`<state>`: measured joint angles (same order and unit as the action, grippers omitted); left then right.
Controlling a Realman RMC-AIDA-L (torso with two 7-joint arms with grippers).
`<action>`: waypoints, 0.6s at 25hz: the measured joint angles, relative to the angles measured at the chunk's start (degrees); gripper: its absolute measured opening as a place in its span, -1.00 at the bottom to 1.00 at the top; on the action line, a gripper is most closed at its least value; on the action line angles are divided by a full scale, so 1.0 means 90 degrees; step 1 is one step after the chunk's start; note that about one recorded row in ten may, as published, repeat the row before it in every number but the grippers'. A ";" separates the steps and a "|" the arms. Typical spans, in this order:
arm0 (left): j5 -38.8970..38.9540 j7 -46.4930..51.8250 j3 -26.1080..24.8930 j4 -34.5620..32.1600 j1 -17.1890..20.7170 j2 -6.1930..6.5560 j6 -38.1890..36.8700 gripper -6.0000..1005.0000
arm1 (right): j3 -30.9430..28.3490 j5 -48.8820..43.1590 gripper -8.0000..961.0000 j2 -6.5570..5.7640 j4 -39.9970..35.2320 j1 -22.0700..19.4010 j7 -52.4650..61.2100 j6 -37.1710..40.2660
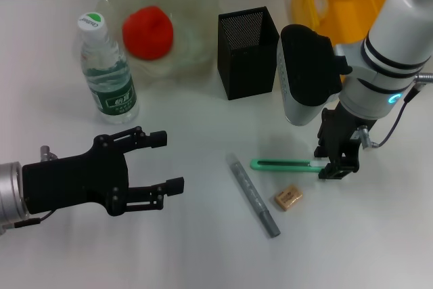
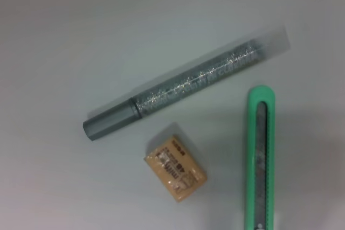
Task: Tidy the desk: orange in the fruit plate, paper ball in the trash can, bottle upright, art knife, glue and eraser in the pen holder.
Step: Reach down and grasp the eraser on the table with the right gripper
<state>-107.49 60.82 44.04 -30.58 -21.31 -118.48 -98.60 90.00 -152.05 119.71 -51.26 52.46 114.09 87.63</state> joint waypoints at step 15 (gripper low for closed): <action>0.0000 -0.0154 -0.0028 0.0000 -0.0021 -0.0007 0.0010 0.71 | 0.0000 0.0008 -0.27 0.0000 0.0002 0.0013 -0.0001 0.0000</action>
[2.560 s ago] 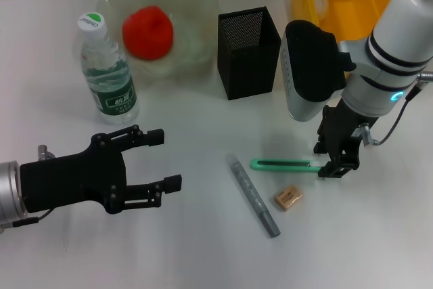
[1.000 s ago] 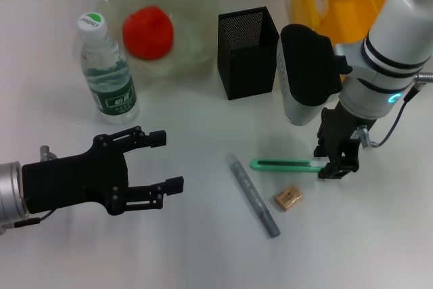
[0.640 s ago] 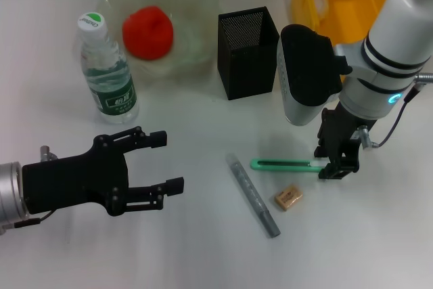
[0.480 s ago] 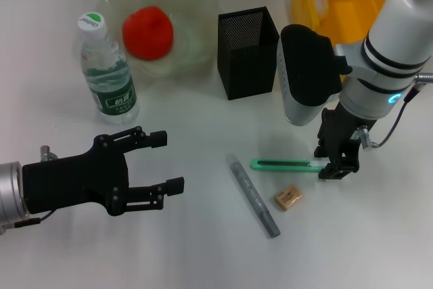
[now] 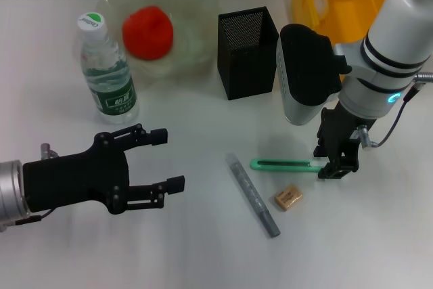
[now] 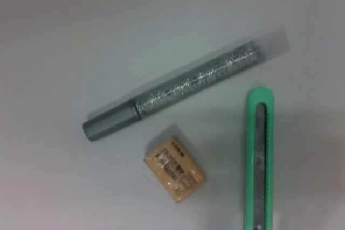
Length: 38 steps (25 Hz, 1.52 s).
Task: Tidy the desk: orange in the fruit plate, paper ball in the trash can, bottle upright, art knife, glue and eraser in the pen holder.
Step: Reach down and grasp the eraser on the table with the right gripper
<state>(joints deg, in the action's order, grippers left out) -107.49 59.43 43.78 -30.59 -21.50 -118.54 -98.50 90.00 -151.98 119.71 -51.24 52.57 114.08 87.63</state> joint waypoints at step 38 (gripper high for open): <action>0.0011 -0.0002 -0.0022 0.0010 -0.0028 -0.0012 -0.0032 0.71 | 0.0149 -0.0019 -0.40 -0.0001 0.0108 -0.0018 0.0078 -0.0036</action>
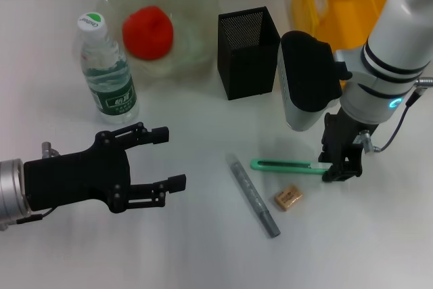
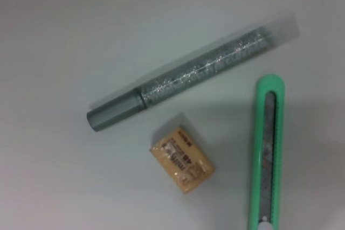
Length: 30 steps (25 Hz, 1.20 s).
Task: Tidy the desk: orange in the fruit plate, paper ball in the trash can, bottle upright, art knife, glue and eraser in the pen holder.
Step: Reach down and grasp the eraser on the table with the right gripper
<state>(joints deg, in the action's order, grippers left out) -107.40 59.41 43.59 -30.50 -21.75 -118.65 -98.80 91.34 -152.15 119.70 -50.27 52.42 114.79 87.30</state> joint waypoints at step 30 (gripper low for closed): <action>0.0161 -0.0061 -0.0003 -0.0009 0.0010 0.0022 -0.0033 0.71 | -0.0237 -0.0772 -0.61 -0.0050 -0.2162 -0.0205 0.0117 0.0980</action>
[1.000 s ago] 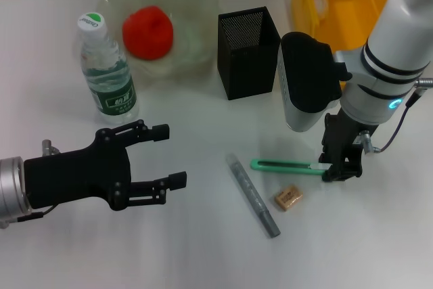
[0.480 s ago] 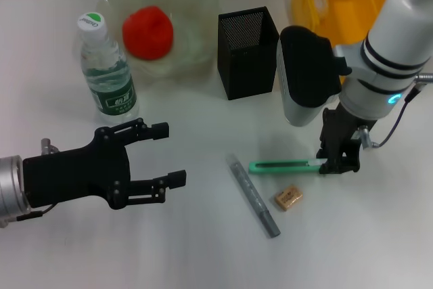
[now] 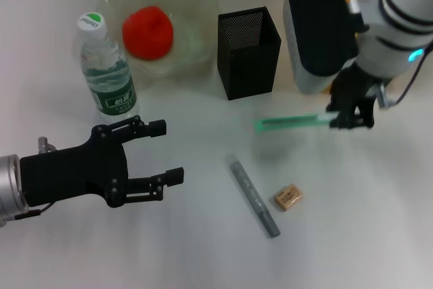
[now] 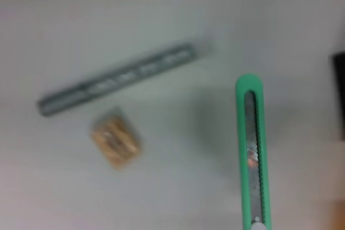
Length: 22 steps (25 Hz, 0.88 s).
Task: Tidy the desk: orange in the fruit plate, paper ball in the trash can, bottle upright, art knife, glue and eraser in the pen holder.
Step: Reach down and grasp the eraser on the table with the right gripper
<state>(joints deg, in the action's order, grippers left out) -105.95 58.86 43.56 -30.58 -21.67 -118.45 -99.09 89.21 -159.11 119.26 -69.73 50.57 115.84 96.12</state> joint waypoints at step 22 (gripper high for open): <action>0.0265 -0.0067 -0.0019 0.0003 0.0012 0.0007 0.0099 0.71 | 0.0020 -0.0923 -0.61 -0.0245 -0.2750 0.0180 -0.0563 0.0516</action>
<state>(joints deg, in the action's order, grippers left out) -103.56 58.26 43.39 -30.55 -21.56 -118.39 -98.20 89.38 -167.41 117.05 -94.48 52.19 110.78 100.77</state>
